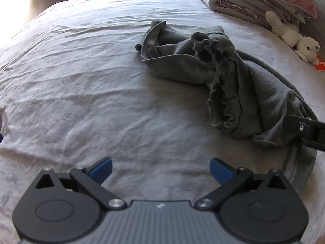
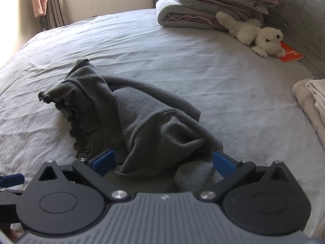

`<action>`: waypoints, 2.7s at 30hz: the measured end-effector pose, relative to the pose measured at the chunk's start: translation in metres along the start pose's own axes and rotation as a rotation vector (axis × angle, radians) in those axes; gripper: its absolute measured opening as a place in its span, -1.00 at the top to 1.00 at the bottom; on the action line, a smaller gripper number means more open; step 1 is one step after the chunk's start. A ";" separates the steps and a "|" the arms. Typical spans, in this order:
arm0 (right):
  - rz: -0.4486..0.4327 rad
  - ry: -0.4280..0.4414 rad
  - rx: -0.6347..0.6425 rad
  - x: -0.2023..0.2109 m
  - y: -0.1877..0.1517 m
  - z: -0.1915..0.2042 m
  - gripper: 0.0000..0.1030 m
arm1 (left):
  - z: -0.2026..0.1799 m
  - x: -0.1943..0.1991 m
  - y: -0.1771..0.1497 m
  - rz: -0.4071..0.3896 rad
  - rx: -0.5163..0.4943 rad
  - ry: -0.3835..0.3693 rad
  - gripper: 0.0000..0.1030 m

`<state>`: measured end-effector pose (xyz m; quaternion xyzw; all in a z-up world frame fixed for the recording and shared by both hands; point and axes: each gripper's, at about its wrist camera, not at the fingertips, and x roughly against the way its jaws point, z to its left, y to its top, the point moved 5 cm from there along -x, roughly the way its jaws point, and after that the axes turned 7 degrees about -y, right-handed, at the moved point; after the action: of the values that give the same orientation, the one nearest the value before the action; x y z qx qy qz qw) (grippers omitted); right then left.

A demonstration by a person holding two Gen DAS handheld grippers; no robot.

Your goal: Fold clothes

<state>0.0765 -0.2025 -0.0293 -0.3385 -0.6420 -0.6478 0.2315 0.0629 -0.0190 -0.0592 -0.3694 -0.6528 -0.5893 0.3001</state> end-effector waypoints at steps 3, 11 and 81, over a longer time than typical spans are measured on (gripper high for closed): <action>0.004 0.003 0.007 -0.002 0.000 0.004 -1.00 | 0.002 0.001 0.000 0.000 0.006 -0.001 -0.99; 0.019 -0.011 -0.003 -0.008 -0.001 0.001 -1.00 | -0.009 -0.002 0.006 -0.048 0.021 -0.109 -0.99; 0.208 0.885 0.227 0.062 -0.034 0.149 0.70 | 0.144 0.091 0.048 -0.525 0.163 0.329 0.87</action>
<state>0.0319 -0.0445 -0.0144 -0.0647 -0.5110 -0.6288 0.5825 0.0601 0.1372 0.0242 -0.0627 -0.7136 -0.6443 0.2677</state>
